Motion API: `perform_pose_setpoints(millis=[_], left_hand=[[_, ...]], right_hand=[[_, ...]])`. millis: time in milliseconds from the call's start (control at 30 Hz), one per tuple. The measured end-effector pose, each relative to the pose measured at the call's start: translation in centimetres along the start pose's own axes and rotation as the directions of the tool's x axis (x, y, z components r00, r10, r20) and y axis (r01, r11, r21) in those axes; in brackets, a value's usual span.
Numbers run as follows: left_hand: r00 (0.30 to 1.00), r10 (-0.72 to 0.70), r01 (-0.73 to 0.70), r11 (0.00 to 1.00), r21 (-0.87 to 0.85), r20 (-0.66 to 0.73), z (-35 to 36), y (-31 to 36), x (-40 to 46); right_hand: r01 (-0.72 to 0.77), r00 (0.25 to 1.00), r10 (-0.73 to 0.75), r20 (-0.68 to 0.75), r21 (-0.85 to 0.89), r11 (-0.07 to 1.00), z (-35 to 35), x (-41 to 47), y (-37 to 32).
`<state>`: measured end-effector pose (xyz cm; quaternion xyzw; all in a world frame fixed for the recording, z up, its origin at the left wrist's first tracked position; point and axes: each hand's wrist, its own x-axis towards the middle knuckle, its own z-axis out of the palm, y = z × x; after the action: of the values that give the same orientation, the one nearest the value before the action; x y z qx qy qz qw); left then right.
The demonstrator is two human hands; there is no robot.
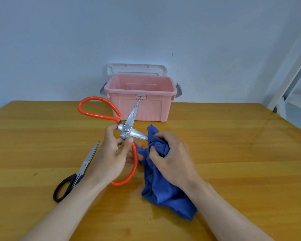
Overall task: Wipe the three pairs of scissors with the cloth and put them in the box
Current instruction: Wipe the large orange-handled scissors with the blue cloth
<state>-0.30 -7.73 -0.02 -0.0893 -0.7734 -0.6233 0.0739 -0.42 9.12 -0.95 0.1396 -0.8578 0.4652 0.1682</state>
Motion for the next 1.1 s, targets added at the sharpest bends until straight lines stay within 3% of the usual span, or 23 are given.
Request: perform_pose_setpoints(millis=[167, 467, 700, 833, 967, 1100], left_hand=[[0.996, 0.072, -0.066, 0.994, 0.092, -0.056, 0.1, 0.1, -0.1], [1.000, 0.002, -0.002, 1.000, -0.024, -0.009, 0.3, 0.3, 0.0], [0.976, 0.051, -0.041, 0.998, -0.053, 0.209, 0.0, -0.1, -0.2], [0.983, 0.092, -0.096, 0.995, 0.015, 0.158, 0.7, -0.4, -0.4], [0.987, 0.135, -0.153, 0.953, 0.260, 0.089, 1.2, -0.5, -0.7], [0.984, 0.179, -0.177, 0.952, 0.250, 0.014, 1.3, -0.5, -0.6]], right_hand=[[0.019, 0.998, -0.020, 0.054, 0.009, 1.000, 0.2, -0.1, 0.1], [-0.050, 0.998, 0.051, 0.042, -0.025, 0.998, 0.4, -0.1, 0.1], [-0.139, 0.990, 0.139, -0.001, 0.054, 0.989, 0.0, 0.4, 0.2], [-0.154, 0.988, 0.155, -0.002, 0.075, 0.985, -0.2, 0.3, 0.0], [-0.150, 0.988, 0.152, -0.020, 0.076, 0.986, -0.2, 0.2, -0.1], [-0.149, 0.988, 0.152, -0.017, 0.109, 0.983, 0.1, 0.2, -0.1]])
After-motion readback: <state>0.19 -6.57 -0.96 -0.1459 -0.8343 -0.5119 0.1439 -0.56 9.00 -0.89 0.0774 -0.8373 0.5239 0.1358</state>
